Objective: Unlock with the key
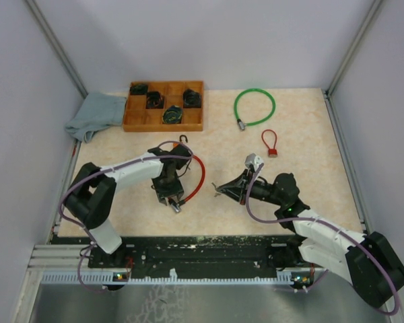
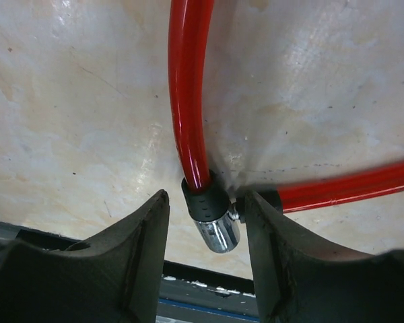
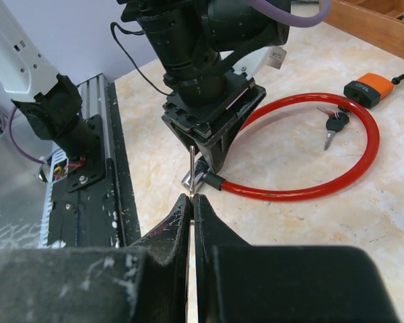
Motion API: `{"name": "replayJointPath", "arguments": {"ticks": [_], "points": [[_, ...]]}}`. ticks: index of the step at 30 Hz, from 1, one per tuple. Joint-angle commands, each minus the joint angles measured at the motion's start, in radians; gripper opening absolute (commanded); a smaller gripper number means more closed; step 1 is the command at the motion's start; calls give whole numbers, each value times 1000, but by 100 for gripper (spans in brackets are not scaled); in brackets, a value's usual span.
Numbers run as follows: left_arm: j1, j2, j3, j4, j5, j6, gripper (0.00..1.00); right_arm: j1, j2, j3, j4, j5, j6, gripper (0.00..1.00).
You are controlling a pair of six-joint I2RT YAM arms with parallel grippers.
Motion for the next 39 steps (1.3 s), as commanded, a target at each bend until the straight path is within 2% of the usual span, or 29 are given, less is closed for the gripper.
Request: {"name": "replayJointPath", "arguments": {"ticks": [1,13,22,29,34,39], "points": [[2,25,4,-21,-13,-50,54,-6,7,2,79,-23,12,0],[2,42,-67,59,36,-97,37,-6,22,8,88,-24,28,0],[10,-100,-145,137,59,-150,0,4,19,23,88,-22,75,0],[34,-266,-232,295,61,-220,0,148,75,68,53,76,80,0],[51,-363,-285,423,43,-239,0,218,192,83,152,146,189,0],[59,-428,-311,514,21,-235,0,238,298,128,156,160,287,0]]}}
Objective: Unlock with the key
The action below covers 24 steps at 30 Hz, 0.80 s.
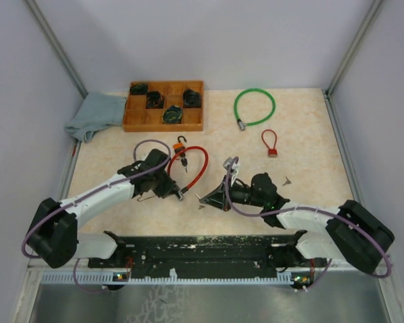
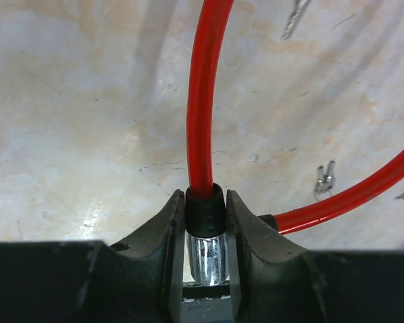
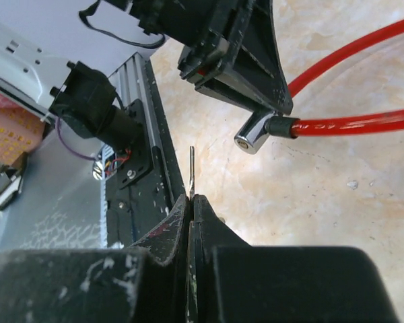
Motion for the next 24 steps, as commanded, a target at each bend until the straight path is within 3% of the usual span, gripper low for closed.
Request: {"name": "replayJointPath", "arguments": {"ticks": [1,17,24], "points": [[13,-61,-20,162,-22,-29,0,16,74,83,73,36,116,0],[21,56,-48,320,88,-85,0,20,252,198,-156,22,285,0],[24,96,-43,354,129,-96,0,7,330,190,-142,38,367,0]]}}
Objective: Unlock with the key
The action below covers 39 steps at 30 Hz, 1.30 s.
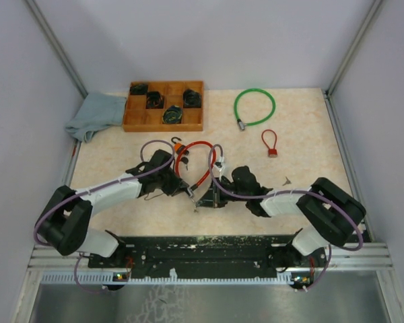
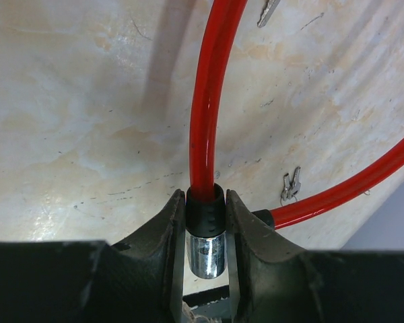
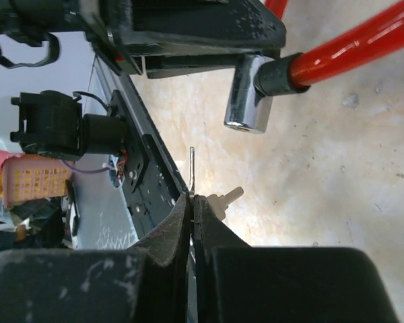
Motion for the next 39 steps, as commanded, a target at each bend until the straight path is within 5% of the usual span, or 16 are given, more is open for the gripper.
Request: {"name": "replayJointPath", "arguments": {"ticks": [1,39], "points": [[7,8,18,76,42,-28,0,-9,42,29,34,-2,69,0],[-4,11,-18,150,167,-59,0,-90,158,3,216,71,209,0]]}}
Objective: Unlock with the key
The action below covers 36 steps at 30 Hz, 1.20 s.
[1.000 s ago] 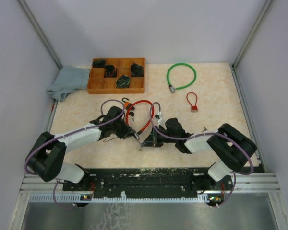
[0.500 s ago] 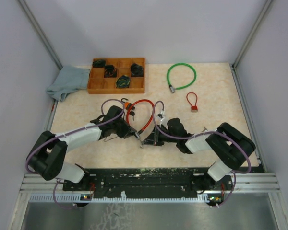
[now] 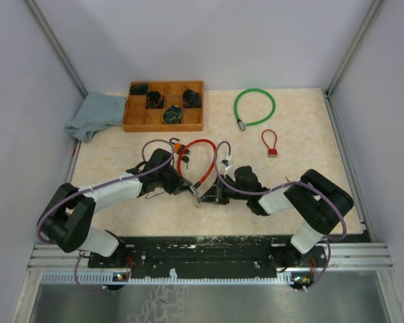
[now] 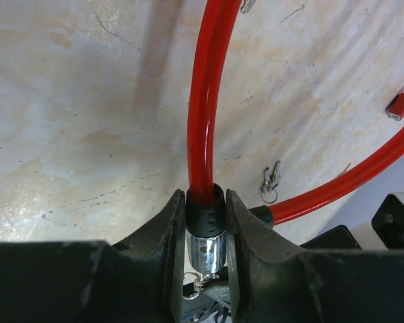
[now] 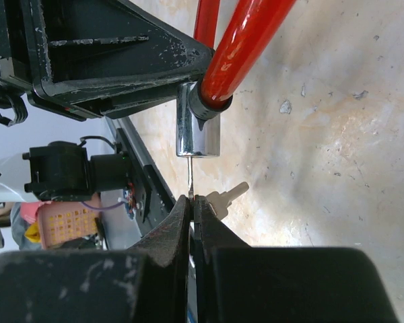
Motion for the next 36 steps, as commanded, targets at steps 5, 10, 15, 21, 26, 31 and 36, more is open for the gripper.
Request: {"name": "replayJointPath", "arguments": {"ticks": [5,10,15,21,26,31,36], "points": [[-36,-24,-12,59,75,-22,0,-35,39,60,89,9,23,0],[-73,-37,-22,41,53,-20,0,-51,38,96,29,6,-14,0],[-115,-27,-8,18,38,-8,0,-51,76,142,-54,14,-60,0],[-169,-23,-19,55,40,-76,0,-44,76,118,12,111,-40,0],[-202,-22,-22,98,45,-102,0,-37,65,68,165,167,-25,0],[-145,-87,-101,133,39,-69,14,-40,55,40,222,130,-20,0],[-100,-197,-198,213,22,-43,52,-43,74,12,321,87,28,0]]}}
